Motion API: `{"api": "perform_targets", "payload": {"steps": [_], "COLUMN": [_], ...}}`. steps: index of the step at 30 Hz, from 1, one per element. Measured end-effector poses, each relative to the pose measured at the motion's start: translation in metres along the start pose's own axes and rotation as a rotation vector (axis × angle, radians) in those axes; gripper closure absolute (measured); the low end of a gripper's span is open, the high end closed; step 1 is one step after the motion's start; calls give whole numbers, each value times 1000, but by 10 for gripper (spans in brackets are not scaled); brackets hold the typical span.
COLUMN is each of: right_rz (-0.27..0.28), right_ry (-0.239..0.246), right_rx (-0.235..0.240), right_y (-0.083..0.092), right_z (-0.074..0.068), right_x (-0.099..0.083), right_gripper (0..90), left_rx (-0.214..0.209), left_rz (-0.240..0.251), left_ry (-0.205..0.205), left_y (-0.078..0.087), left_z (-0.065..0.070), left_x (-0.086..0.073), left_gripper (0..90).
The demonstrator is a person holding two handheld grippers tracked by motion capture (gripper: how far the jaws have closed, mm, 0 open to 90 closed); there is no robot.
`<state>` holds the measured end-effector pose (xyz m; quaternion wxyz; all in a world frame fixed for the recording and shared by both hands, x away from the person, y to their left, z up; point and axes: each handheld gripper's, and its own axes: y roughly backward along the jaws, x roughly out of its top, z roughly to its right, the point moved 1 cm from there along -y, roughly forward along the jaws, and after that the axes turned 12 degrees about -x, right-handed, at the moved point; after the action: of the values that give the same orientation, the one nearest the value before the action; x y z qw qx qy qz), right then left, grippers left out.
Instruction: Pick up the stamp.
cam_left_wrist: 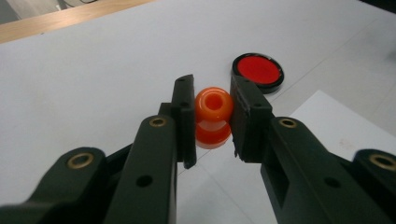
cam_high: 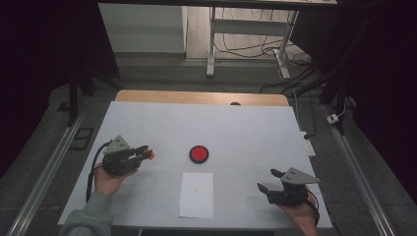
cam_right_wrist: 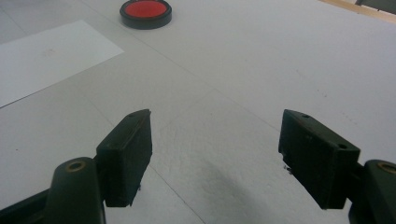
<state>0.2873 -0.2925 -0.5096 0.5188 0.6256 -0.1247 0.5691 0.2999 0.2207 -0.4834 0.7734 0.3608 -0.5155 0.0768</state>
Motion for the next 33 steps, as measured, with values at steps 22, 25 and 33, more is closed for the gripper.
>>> {"api": "perform_targets", "payload": {"steps": [22,25,33], "right_rz": [-1,0,-4], "right_ry": [6,3,2], "right_rx": [1,4,2], "right_y": [0,-1,0], "right_z": [-1,-1,-1], "right_x": [0,0,-1], "right_gripper": [255,255,256], "left_rx": [-114,-124,-159], "left_rz": [24,27,27], "left_ry": [-12,-14,-42], "left_y": [-6,-7,-15], "left_z": [23,26,41], "left_x": [6,8,14], "left_gripper": [726,726,726]}}
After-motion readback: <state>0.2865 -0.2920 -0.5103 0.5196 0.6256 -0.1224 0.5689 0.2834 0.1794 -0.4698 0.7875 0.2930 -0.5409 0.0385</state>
